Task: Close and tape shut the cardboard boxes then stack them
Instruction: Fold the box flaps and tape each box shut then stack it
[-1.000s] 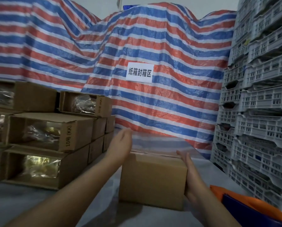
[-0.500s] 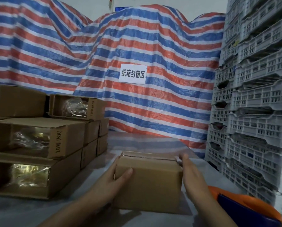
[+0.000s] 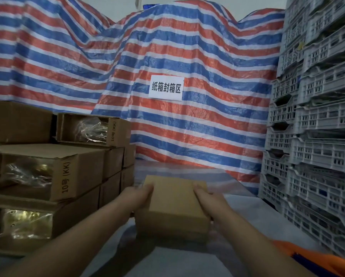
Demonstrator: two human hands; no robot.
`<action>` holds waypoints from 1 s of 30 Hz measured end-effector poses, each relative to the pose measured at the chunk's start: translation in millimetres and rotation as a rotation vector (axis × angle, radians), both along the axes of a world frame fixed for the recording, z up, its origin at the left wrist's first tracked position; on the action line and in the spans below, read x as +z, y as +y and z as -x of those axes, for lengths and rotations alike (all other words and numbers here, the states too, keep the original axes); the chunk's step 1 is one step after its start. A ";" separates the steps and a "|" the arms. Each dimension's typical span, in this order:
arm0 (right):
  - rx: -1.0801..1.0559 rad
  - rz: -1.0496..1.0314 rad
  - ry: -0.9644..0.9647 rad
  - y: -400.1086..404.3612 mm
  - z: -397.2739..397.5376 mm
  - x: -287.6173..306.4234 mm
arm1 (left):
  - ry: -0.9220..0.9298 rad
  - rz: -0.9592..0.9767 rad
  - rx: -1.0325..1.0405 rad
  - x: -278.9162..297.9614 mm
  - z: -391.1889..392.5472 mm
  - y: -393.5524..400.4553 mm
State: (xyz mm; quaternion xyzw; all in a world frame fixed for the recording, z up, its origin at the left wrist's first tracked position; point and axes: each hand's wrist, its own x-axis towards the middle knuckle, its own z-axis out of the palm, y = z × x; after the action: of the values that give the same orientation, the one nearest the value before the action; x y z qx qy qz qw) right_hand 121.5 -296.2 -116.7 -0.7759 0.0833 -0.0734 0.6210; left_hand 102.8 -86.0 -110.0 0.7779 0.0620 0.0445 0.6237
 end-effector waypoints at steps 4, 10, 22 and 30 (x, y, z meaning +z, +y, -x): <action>0.045 -0.196 0.026 17.4 -21.1 -30.1 | 0.038 0.020 0.030 -21.3 -36.6 11.8; 0.057 -0.140 -0.043 26.0 -68.7 -40.9 | 0.000 0.063 0.112 -28.8 -93.4 9.2; 0.064 -0.049 -0.059 49.8 -223.2 -39.7 | 0.000 0.078 0.311 -31.1 -244.0 7.6; 0.067 -0.139 -0.056 53.1 -257.4 -46.2 | -0.017 0.078 0.310 -32.8 -279.7 9.4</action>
State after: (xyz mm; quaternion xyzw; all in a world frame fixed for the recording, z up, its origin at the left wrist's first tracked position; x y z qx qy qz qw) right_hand 378.9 -243.1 -162.9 -0.7310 0.0446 -0.0684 0.6775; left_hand 382.5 -76.6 -142.7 0.7339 0.1776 0.1443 0.6396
